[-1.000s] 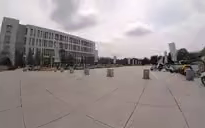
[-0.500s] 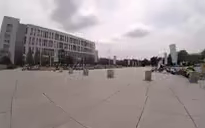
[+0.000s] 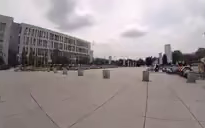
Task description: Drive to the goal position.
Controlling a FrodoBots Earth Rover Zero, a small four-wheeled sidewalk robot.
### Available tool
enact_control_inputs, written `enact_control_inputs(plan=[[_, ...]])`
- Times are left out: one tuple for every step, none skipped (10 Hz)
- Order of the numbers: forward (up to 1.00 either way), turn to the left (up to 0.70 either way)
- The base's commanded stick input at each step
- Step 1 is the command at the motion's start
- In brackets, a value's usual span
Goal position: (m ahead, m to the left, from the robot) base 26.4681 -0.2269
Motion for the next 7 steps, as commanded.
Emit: enact_control_inputs(plan=[[0.45, -0.27], [0.45, -0.27], [0.45, -0.26], [0.45, -0.19], [0.45, 0.00], [0.45, 0.00], [0.45, 0.00]])
